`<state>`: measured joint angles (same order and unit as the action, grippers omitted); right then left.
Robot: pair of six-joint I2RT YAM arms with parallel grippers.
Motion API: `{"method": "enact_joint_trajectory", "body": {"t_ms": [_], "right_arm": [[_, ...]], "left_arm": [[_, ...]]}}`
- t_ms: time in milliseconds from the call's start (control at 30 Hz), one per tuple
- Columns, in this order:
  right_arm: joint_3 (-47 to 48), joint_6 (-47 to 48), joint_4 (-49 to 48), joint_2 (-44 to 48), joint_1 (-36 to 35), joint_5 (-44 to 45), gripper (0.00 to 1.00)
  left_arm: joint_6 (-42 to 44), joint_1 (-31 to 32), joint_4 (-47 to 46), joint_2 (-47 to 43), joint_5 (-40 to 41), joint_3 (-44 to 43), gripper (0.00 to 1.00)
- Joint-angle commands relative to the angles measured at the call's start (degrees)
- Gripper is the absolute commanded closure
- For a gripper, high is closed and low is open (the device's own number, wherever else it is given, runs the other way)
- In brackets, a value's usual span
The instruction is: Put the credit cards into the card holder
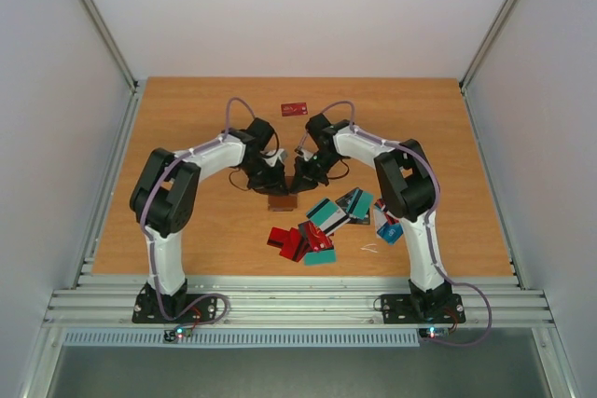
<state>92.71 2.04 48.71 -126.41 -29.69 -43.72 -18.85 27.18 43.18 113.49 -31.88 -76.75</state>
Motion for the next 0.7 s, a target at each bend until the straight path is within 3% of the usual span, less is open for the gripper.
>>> {"method": "enact_joint_trajectory", "body": {"t_ms": [0,367,667], "right_arm": [[2.2,1.6,2.4,-2.2,-1.1,-0.4,0.99],[6.2,3.2,7.2,-4.5,-1.4,-0.2,0.99],[12.6,3.4,11.8,-7.9,-2.7,-0.4,0.99]], "left_arm": [[1.2,-1.0,1.8,-4.0,3.8,0.9,0.77],[3.6,-2.7,0.8,-2.0,11.7,4.8,0.73],[1.8,-2.7,-5.3,1.2,5.3,7.4,0.77]]}}
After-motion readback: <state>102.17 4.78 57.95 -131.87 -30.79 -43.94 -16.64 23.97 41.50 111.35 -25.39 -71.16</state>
